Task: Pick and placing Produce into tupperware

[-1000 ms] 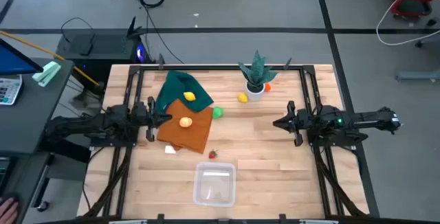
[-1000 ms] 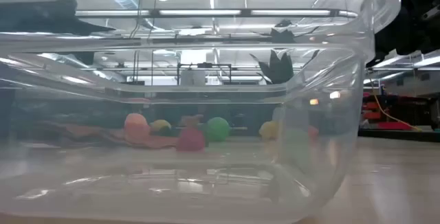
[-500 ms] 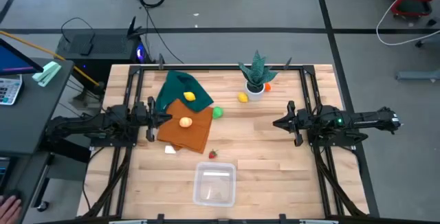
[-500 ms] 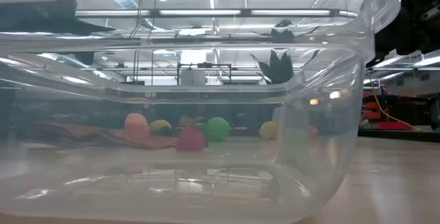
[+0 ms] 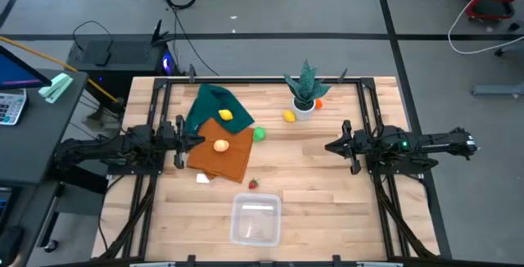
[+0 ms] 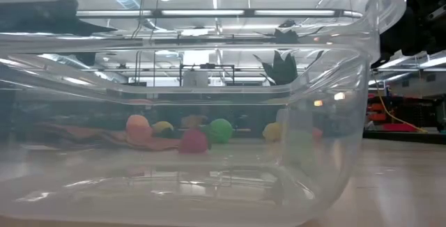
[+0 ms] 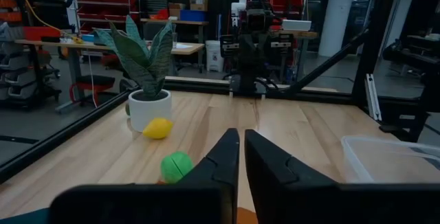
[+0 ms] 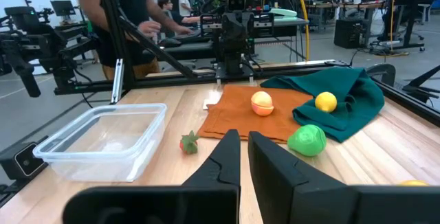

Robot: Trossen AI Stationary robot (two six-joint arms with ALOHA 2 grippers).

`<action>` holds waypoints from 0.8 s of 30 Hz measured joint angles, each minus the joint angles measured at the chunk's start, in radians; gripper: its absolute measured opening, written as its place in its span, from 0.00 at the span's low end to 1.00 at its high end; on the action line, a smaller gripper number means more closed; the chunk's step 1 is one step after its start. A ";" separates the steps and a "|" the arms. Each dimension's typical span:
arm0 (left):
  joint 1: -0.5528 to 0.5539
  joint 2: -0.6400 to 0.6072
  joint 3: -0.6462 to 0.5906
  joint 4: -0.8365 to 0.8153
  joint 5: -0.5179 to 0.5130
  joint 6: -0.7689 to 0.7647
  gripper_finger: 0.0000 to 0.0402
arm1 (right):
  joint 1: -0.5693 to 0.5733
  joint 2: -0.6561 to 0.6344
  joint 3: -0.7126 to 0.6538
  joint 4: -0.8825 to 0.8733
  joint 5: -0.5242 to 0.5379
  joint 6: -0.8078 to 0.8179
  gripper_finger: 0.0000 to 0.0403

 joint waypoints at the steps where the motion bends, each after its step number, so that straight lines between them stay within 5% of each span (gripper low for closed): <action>1: 0.000 0.000 0.000 0.000 0.000 0.000 0.09 | 0.000 0.000 0.000 0.000 0.000 0.000 0.00; 24: 0.000 0.000 0.000 0.000 0.000 0.000 0.09 | 0.000 0.000 0.000 0.000 0.000 0.000 0.00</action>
